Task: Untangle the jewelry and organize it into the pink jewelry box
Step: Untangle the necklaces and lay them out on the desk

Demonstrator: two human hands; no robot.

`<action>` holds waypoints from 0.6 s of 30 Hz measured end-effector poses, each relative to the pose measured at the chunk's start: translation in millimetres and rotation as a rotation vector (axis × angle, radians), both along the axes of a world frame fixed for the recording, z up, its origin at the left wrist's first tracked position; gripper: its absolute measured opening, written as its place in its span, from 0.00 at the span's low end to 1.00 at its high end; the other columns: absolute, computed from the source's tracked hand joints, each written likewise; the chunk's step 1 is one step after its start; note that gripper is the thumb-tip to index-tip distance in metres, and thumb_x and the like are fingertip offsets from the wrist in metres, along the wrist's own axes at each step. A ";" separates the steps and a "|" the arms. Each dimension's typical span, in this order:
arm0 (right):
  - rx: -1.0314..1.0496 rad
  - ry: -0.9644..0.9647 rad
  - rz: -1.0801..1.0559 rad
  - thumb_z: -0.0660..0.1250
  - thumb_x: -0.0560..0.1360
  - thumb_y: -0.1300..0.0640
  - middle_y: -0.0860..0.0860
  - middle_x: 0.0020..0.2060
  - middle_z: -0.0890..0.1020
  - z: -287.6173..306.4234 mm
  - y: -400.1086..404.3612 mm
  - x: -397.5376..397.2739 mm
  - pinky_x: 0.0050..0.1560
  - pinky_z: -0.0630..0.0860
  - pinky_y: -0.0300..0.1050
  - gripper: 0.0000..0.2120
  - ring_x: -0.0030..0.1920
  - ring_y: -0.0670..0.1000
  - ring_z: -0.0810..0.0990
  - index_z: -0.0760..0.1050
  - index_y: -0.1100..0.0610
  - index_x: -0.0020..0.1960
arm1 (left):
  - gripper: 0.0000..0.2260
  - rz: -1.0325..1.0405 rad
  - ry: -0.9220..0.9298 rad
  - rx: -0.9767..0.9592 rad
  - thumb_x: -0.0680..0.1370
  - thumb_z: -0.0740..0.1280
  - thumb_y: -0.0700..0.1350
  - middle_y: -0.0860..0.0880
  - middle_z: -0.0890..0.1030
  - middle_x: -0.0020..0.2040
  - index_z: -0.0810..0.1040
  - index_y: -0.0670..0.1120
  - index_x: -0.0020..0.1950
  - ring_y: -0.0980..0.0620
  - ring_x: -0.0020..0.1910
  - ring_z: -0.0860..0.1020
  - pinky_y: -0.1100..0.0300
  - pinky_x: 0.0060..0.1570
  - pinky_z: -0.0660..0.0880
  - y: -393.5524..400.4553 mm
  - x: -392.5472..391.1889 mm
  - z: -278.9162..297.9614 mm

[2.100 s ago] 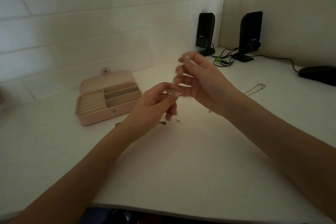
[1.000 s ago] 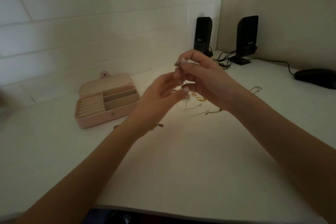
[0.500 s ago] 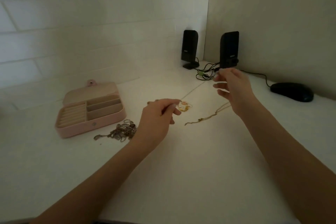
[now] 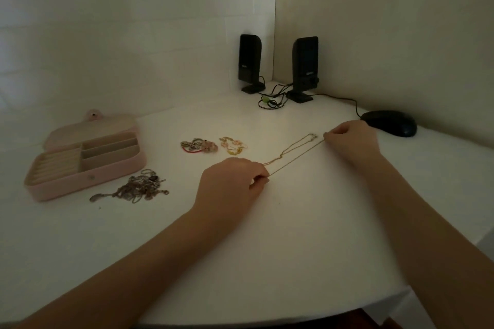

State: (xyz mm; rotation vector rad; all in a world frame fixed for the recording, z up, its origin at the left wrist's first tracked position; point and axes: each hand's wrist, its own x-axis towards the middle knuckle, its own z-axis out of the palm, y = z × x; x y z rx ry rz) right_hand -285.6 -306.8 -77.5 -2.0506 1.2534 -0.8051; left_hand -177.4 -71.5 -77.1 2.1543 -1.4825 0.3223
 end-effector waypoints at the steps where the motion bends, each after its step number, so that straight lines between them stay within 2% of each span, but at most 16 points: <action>1: -0.009 0.008 -0.001 0.68 0.74 0.54 0.50 0.44 0.79 -1.1 -0.1 -0.2 0.47 0.72 0.44 0.08 0.46 0.49 0.76 0.80 0.57 0.49 | 0.10 -0.003 -0.003 0.002 0.79 0.61 0.50 0.57 0.81 0.51 0.80 0.55 0.54 0.57 0.49 0.75 0.65 0.45 0.66 0.6 0.8 -0.7; 4: -0.037 0.026 -0.010 0.68 0.73 0.54 0.50 0.44 0.80 -3.2 -0.5 -0.4 0.47 0.73 0.44 0.06 0.46 0.49 0.77 0.80 0.55 0.47 | 0.09 -0.018 -0.011 0.016 0.78 0.61 0.48 0.55 0.81 0.48 0.81 0.53 0.51 0.54 0.51 0.75 0.60 0.46 0.72 1.0 3.1 -4.3; 7: -0.077 0.080 -0.025 0.67 0.74 0.54 0.49 0.43 0.77 -4.5 1.0 1.5 0.44 0.70 0.42 0.04 0.44 0.48 0.74 0.78 0.53 0.47 | 0.09 -0.042 -0.030 0.039 0.78 0.62 0.47 0.55 0.81 0.48 0.81 0.52 0.50 0.53 0.50 0.75 0.56 0.46 0.74 1.6 4.1 -5.1; 10: -0.110 0.098 -0.046 0.67 0.74 0.53 0.50 0.44 0.76 -6.6 1.6 2.0 0.43 0.69 0.43 0.06 0.44 0.49 0.74 0.76 0.53 0.49 | 0.08 -0.063 -0.053 0.045 0.77 0.62 0.45 0.54 0.80 0.47 0.81 0.51 0.49 0.53 0.49 0.75 0.55 0.45 0.74 2.8 4.9 -5.5; 15: -0.143 -0.008 -0.024 0.66 0.75 0.54 0.51 0.43 0.78 -5.1 3.4 4.6 0.41 0.71 0.44 0.03 0.42 0.49 0.76 0.75 0.53 0.47 | 0.07 -0.071 -0.104 -0.044 0.73 0.64 0.44 0.51 0.82 0.41 0.81 0.47 0.46 0.48 0.42 0.79 0.58 0.38 0.72 1.0 5.7 -6.5; 18: -0.187 0.004 0.051 0.67 0.74 0.56 0.50 0.42 0.78 -5.3 6.1 7.9 0.40 0.70 0.42 0.02 0.41 0.48 0.75 0.76 0.54 0.46 | 0.12 -0.151 -0.129 -0.076 0.75 0.60 0.48 0.51 0.82 0.39 0.82 0.47 0.44 0.51 0.42 0.79 0.60 0.42 0.71 -0.1 5.6 -7.5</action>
